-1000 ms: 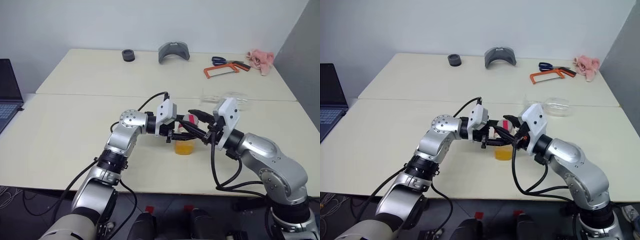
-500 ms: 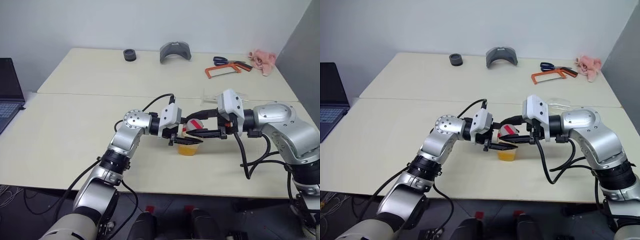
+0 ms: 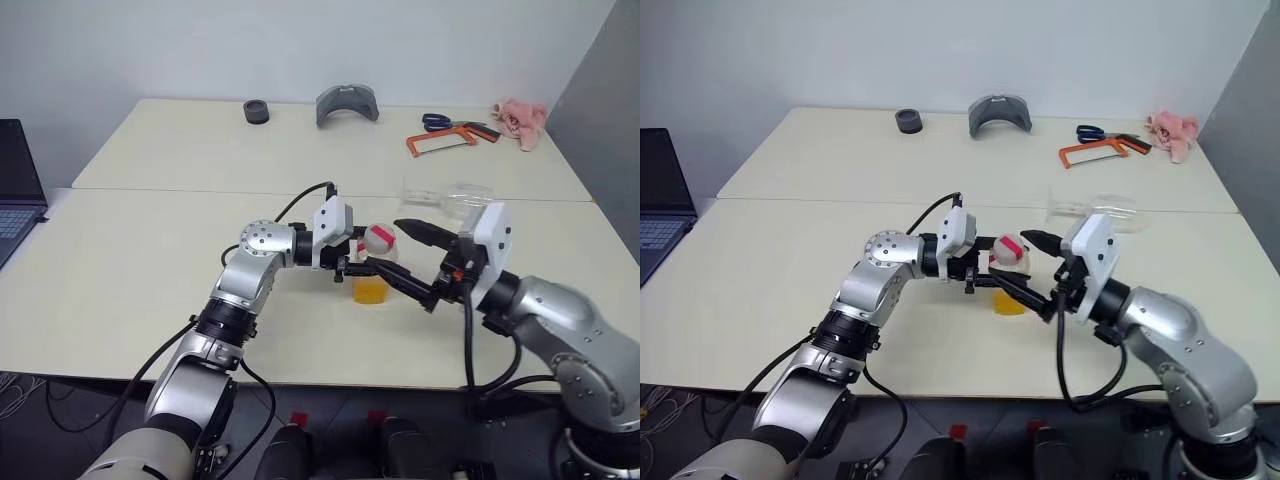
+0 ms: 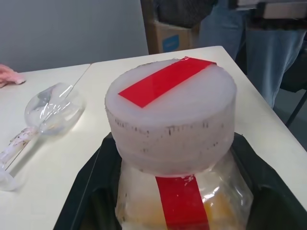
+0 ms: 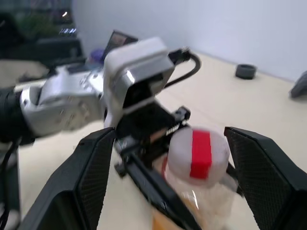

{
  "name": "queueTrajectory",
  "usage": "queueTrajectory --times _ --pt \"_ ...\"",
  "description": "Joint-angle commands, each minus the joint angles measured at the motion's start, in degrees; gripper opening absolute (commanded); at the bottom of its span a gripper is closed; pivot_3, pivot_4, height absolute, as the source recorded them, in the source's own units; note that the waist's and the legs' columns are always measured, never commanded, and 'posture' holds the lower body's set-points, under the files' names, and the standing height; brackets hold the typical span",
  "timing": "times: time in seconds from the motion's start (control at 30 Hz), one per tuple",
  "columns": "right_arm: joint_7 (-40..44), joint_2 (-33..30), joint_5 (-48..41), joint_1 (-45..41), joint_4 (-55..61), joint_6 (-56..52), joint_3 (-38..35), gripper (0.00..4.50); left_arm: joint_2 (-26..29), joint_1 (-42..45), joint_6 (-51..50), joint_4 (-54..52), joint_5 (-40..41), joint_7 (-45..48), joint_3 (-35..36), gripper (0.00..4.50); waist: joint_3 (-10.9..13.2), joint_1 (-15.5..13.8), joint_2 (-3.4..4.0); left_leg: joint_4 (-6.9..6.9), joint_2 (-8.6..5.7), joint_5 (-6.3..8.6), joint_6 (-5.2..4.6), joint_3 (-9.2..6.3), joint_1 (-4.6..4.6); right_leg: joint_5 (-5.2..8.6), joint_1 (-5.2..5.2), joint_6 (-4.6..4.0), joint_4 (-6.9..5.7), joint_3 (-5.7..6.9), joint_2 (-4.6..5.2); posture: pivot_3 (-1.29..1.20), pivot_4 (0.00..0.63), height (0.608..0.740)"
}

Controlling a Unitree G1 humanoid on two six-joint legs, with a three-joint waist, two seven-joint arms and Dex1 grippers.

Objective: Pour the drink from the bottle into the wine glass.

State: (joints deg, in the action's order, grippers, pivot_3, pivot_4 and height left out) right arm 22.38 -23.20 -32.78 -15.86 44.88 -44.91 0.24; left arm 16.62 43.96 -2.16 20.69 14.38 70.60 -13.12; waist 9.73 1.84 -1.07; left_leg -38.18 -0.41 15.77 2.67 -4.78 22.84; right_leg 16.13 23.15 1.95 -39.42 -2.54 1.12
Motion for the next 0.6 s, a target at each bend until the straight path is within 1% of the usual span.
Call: queueTrajectory --times 0.03,0.17,0.37,0.4,0.43,0.5,0.6 --pt "-7.8 3.3 8.8 0.1 -0.1 4.4 5.2 3.87 -0.6 2.1 1.4 0.4 -0.2 -0.2 0.7 2.18 0.0 0.0 0.0 0.0 -0.02 0.0 0.0 0.01 0.0 0.0 0.01 0.0 0.01 0.0 0.0 0.0 0.15 0.74" --pt "-9.7 5.0 13.5 1.1 -1.4 6.2 9.8 3.87 -0.8 2.7 2.0 1.4 -0.4 -0.2 0.8 2.18 0.0 0.0 0.0 0.0 -0.04 -0.01 0.01 0.04 0.0 0.0 0.01 0.0 0.01 0.01 0.0 0.0 0.15 0.74" --pt "-9.3 6.1 15.2 1.2 -3.2 7.8 9.4 3.87 -0.8 2.8 2.5 1.8 -0.6 -0.3 0.9 2.18 0.0 0.0 0.0 0.0 -0.04 0.0 0.0 0.03 0.0 0.0 0.01 0.0 0.01 0.01 -0.02 0.0 0.15 0.74" --pt "-9.1 6.2 15.2 1.2 -3.4 8.1 9.0 3.58 -0.8 2.7 2.5 1.7 -0.6 -0.3 0.9 2.18 0.0 0.0 0.0 0.0 -0.04 0.0 0.0 0.03 0.0 0.0 0.01 0.0 0.01 0.01 -0.02 0.0 0.15 0.74" --pt "-9.0 6.3 15.1 1.2 -3.6 8.3 8.7 3.48 -0.7 2.5 2.5 1.6 -0.6 -0.3 0.9 2.18 0.0 0.0 0.0 0.0 -0.04 0.0 0.0 0.03 0.0 0.0 0.01 0.0 0.01 0.01 -0.02 0.0 0.15 0.74" --pt "-8.2 6.1 15.1 1.2 -4.1 8.8 8.5 2.98 -0.6 2.2 2.3 1.2 -0.6 -0.4 0.9 2.18 0.0 0.0 0.0 0.0 -0.04 0.0 0.0 0.04 0.0 0.0 0.01 0.0 0.01 0.01 -0.02 0.0 0.15 0.74" --pt "-7.0 5.9 14.6 1.1 -4.5 9.3 8.3 1.94 -0.5 1.9 2.1 0.8 -0.5 -0.4 0.9 2.18 0.0 0.0 0.0 0.0 -0.05 0.0 0.0 0.04 0.0 0.0 0.01 0.0 0.01 0.01 -0.02 0.0 0.15 0.74"
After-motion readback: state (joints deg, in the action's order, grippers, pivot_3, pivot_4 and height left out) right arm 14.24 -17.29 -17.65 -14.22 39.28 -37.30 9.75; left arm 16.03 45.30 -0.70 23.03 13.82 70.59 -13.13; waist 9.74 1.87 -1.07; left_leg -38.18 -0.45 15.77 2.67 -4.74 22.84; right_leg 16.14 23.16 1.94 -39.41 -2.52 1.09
